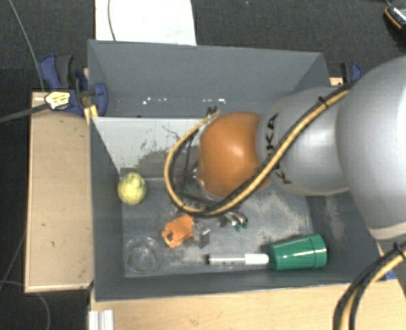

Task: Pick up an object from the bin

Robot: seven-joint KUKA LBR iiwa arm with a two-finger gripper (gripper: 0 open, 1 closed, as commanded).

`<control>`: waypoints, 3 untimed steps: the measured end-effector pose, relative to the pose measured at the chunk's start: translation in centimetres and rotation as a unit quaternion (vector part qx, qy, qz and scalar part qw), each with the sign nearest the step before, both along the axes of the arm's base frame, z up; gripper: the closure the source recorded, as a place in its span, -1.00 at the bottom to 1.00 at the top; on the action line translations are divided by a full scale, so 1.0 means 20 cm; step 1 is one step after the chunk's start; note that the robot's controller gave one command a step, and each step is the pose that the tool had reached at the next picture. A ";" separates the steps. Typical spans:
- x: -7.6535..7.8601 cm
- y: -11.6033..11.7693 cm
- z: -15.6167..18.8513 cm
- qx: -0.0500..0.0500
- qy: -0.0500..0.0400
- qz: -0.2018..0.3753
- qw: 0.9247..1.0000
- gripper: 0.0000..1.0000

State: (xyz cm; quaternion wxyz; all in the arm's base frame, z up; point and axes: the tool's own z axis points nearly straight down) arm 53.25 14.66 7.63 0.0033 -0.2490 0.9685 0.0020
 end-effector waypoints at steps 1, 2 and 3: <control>-0.01 0.00 0.18 -0.001 0.004 -0.001 1.000 1.00; 0.00 0.00 0.41 0.000 0.001 0.000 1.000 1.00; 0.00 0.00 0.57 0.000 0.000 -0.001 1.000 1.00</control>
Offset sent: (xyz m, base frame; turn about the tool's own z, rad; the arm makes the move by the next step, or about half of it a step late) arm -0.0028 -0.0005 0.0296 0.0010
